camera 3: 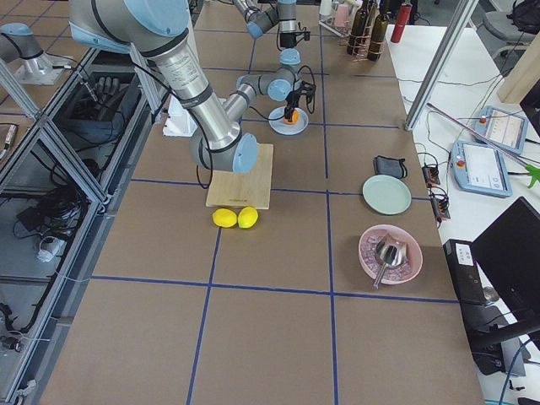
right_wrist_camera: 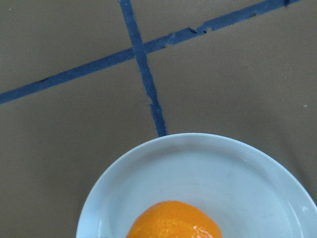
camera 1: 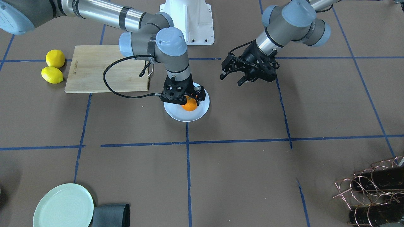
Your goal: Pick orange to plate
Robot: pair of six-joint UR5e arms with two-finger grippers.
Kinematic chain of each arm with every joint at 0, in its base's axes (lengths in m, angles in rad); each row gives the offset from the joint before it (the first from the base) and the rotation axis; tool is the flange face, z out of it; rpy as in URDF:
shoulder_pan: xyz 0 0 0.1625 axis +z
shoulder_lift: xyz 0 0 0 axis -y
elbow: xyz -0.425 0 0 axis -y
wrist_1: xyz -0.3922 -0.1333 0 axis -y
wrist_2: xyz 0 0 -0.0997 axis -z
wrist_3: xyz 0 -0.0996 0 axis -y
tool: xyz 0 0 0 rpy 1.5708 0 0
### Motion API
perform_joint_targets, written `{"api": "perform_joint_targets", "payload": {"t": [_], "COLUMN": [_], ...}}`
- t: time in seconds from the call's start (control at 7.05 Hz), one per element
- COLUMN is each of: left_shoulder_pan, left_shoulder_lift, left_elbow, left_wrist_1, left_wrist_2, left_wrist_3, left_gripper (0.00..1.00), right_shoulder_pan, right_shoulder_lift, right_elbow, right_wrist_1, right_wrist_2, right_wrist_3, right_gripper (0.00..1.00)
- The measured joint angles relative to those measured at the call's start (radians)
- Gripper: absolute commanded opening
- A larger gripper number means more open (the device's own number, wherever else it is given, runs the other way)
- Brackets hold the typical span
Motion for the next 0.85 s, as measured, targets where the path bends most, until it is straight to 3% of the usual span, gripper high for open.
{"api": "perform_joint_targets", "payload": {"t": [0.28,0.57,0.85], "left_shoulder_pan": [-0.021,-0.074,-0.212], "left_shoulder_lift": [0.033,0.096,0.204], "left_elbow": [-0.017,-0.032,-0.021], "left_wrist_1": [0.000,0.000,0.004], "left_wrist_2": [-0.007,-0.049,-0.115], "left_wrist_3": [0.010,0.086,0.378], "left_gripper": [0.83,0.83,0.83], "right_shoulder_pan": [0.084,0.217,0.411], "right_shoulder_lift": [-0.149,-0.394,-0.640], "right_elbow": [0.185,0.381,0.451], "right_wrist_1": [-0.002,0.001,0.002], "right_wrist_2": [0.138,0.304,0.433], "right_wrist_3": [-0.013,-0.111,-0.451], "right_gripper": [1.00,1.00,1.00]}}
